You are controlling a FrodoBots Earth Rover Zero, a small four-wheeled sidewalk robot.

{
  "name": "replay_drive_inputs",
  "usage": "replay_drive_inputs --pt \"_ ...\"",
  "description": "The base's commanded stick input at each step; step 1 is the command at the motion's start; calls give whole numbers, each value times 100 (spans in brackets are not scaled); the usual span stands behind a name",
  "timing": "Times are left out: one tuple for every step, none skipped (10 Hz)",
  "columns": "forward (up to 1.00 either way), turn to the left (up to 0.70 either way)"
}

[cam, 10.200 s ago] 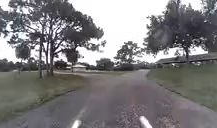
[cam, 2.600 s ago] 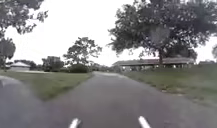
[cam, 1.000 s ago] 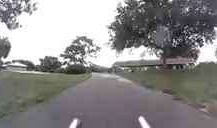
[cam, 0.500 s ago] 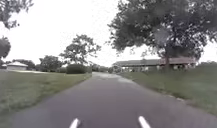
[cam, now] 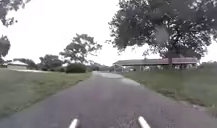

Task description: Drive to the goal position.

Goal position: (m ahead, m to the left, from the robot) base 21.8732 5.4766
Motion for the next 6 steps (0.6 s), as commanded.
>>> replay_drive_inputs --pt "70 25" --pt "70 22" --pt "70 0" --pt "70 0" --pt "70 0" --pt "70 0"
